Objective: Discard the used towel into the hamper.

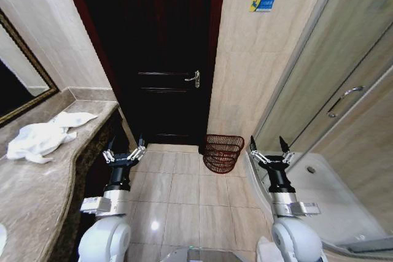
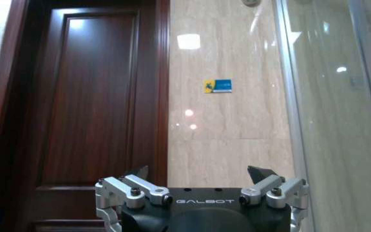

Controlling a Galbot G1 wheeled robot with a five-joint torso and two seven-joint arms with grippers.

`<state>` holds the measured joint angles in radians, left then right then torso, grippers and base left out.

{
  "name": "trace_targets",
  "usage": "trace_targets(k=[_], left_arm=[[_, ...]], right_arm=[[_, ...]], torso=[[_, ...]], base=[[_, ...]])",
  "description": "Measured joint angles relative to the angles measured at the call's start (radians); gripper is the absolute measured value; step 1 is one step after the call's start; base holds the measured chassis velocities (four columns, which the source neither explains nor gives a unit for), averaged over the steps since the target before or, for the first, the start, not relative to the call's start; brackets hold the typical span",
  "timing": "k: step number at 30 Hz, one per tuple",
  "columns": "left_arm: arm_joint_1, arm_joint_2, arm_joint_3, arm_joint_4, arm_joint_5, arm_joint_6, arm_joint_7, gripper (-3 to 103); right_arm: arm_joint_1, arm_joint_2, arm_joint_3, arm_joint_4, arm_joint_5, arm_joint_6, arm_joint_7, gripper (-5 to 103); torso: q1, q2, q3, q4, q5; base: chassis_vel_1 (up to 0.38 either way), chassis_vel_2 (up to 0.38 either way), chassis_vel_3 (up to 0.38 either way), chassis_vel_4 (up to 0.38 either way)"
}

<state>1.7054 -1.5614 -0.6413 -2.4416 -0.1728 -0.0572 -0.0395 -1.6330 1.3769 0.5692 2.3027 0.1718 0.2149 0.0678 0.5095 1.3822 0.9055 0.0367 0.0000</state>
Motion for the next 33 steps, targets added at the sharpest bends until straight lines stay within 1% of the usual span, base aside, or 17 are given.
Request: trace_targets(k=[4, 10, 14, 17, 24, 33], left_arm=[[0.001, -0.010, -0.001, -0.007, -0.019, 0.011, 0.000, 93], [0.001, -0.020, -0.005, -0.010, -0.025, 0.016, 0.000, 93], [-0.010, -0.015, -0.036, -0.015, -0.067, 0.032, -0.007, 93], [-0.010, -0.014, -0.039, -0.019, -0.073, 0.035, -0.010, 93], [-0.010, -0.023, -0.029, -0.016, -0.070, 0.035, -0.015, 97], [-0.014, -0.025, -0.029, -0.008, -0.059, 0.032, -0.020, 97]], right_arm=[[0.001, -0.001, -0.003, 0.000, 0.002, 0.000, 0.009, 100], [-0.001, -0.001, -0.001, 0.000, 0.003, 0.000, 0.013, 100], [-0.005, -0.005, 0.006, 0.000, 0.011, -0.004, 0.013, 100], [-0.003, -0.007, 0.007, 0.001, 0.017, -0.010, 0.013, 100], [0.002, -0.011, 0.013, 0.002, 0.030, -0.009, 0.012, 100], [-0.002, -0.014, 0.022, 0.005, 0.040, -0.007, 0.012, 100]], torso=[[0.000, 0.000, 0.000, 0.0000, 0.0001], [0.001, 0.000, 0.000, 0.0000, 0.0001], [0.001, 0.000, 0.000, 0.0000, 0.0001], [0.001, 0.000, 0.000, 0.0000, 0.0000], [0.001, 0.000, 0.000, 0.0001, -0.0001], [0.001, 0.000, 0.000, 0.0001, 0.0001]], base=[[0.100, 0.019, -0.004, 0.060], [0.060, 0.072, 0.076, 0.054], [0.050, 0.090, 0.116, 0.079], [0.096, 0.110, 0.109, 0.099], [0.130, 0.121, 0.111, 0.126], [0.117, 0.121, 0.140, 0.126]])
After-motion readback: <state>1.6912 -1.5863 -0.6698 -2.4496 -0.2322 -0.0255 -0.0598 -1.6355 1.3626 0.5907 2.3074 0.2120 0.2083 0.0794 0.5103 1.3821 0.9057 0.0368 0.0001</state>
